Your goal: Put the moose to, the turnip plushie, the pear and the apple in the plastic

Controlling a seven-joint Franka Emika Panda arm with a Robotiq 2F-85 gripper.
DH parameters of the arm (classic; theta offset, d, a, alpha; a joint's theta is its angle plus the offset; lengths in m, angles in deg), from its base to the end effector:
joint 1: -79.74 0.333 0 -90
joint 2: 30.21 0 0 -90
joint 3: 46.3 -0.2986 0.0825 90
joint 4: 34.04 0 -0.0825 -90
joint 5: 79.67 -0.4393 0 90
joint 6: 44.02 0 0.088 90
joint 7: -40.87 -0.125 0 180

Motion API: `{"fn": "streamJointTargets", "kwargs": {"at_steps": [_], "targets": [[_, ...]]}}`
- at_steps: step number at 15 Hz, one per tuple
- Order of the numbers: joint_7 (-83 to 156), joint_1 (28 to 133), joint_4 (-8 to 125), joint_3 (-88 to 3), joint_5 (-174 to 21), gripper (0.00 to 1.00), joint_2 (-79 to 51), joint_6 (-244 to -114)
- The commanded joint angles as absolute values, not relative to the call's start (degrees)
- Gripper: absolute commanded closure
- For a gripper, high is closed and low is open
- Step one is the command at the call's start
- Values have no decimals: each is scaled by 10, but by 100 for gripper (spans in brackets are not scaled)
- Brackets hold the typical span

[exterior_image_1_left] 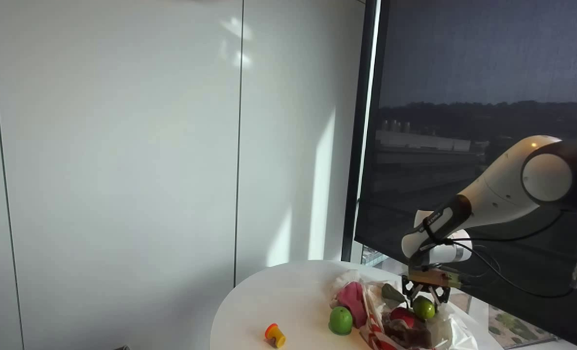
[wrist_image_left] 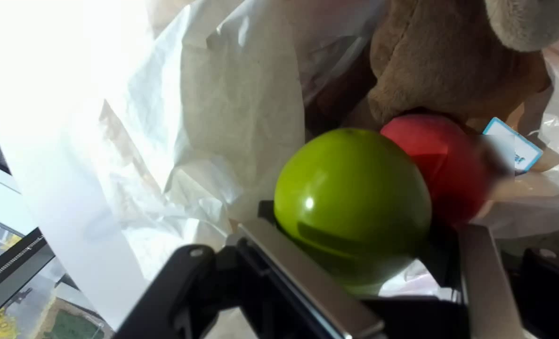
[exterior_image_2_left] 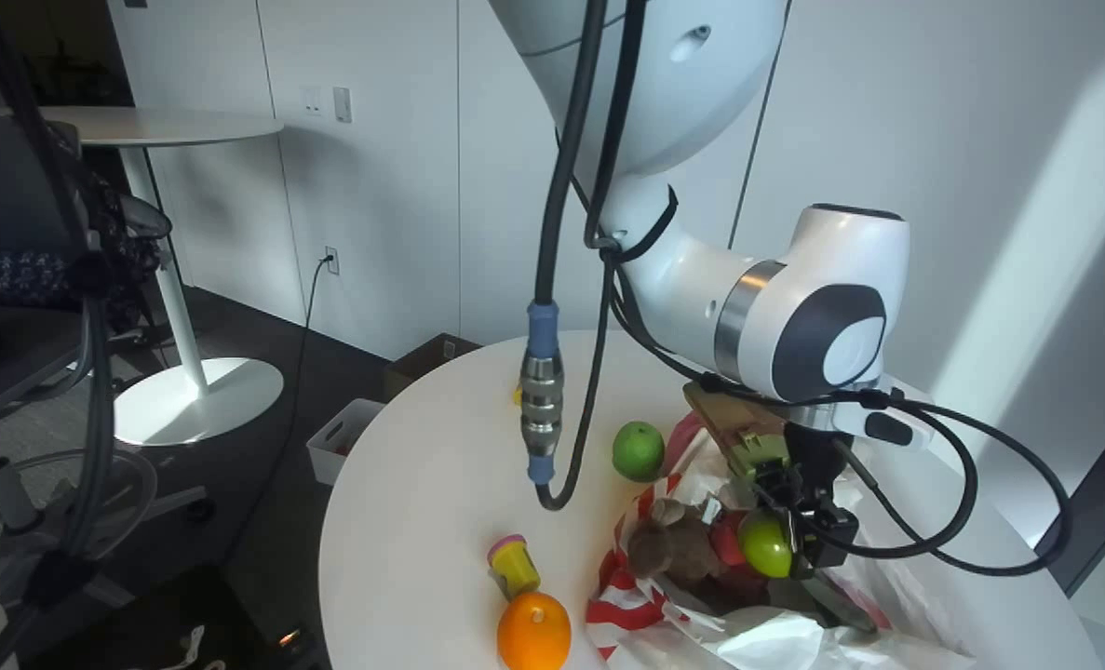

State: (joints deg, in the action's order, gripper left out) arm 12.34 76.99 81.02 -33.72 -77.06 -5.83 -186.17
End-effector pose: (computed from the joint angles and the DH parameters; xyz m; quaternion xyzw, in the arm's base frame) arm 0.6187 -0.1719 0.1766 0.9359 -0.3462 0.0345 0.0556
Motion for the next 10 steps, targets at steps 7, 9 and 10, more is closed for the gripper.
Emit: {"fn": "streamJointTargets", "kwargs": {"at_steps": [7,9,10], "targets": [[0,818,723,-296,-765,0,59,-1941],[-32,849,762,-271,-744,0,32,-1984],[-49,866,779,-257,-733,0,21,-1999]]}}
